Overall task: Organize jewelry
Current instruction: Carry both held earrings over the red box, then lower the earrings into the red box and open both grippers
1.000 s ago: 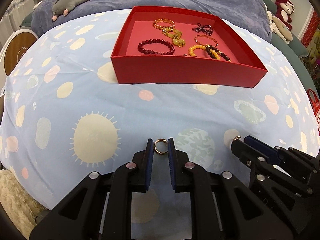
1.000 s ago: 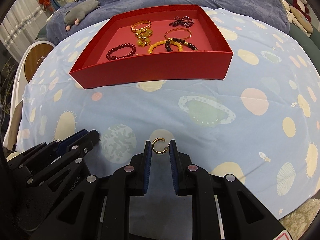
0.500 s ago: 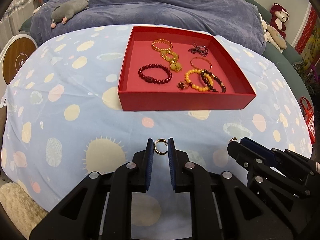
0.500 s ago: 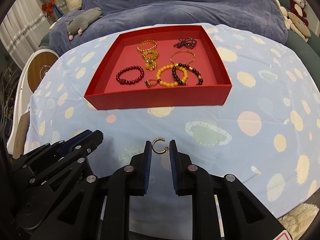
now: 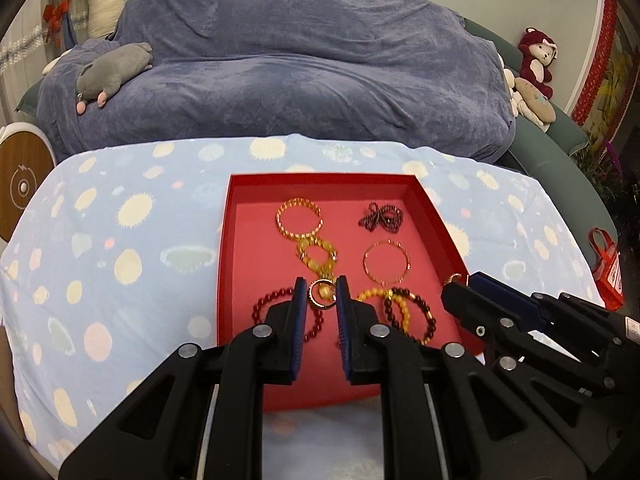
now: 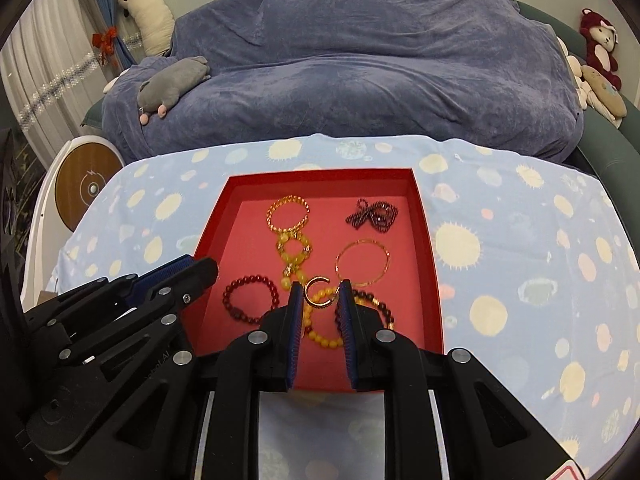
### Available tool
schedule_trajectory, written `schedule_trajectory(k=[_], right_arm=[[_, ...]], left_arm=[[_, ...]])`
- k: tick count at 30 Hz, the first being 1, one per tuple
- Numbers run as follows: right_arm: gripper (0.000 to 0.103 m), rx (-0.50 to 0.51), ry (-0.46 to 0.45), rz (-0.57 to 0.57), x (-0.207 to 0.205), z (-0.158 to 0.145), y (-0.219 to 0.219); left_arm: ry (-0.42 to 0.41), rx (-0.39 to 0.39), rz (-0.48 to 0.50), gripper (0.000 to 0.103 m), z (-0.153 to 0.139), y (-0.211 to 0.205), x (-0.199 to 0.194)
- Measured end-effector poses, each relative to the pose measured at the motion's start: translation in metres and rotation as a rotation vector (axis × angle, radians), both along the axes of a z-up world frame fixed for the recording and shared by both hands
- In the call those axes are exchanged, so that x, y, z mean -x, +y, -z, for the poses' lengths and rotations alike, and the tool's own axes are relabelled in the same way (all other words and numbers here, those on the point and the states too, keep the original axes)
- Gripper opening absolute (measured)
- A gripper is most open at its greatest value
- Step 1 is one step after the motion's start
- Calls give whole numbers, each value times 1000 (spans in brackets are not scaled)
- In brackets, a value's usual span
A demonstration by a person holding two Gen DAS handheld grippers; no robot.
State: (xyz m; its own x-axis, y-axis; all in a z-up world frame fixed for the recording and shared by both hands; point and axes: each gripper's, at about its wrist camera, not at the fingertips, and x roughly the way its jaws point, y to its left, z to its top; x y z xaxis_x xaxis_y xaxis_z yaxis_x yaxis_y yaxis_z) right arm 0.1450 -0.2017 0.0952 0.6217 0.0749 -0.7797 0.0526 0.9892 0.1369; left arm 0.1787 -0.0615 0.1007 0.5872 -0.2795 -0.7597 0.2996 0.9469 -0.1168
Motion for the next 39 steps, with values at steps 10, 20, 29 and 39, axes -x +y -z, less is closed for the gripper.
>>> schedule_trajectory(k=[10, 20, 29, 39], right_arm=[[18, -1, 34, 23, -54, 31, -14], [18, 10, 84, 20, -76, 64, -18], [18, 3, 116, 19, -85, 81, -17], [35, 12, 112, 27, -84, 80, -17]], left_arm=[[41, -57, 1, 14, 34, -20, -64], [98, -97, -9, 14, 70, -26, -84], [132, -106, -11, 15, 86, -26, -91], [135, -110, -32, 32, 84, -20, -92]])
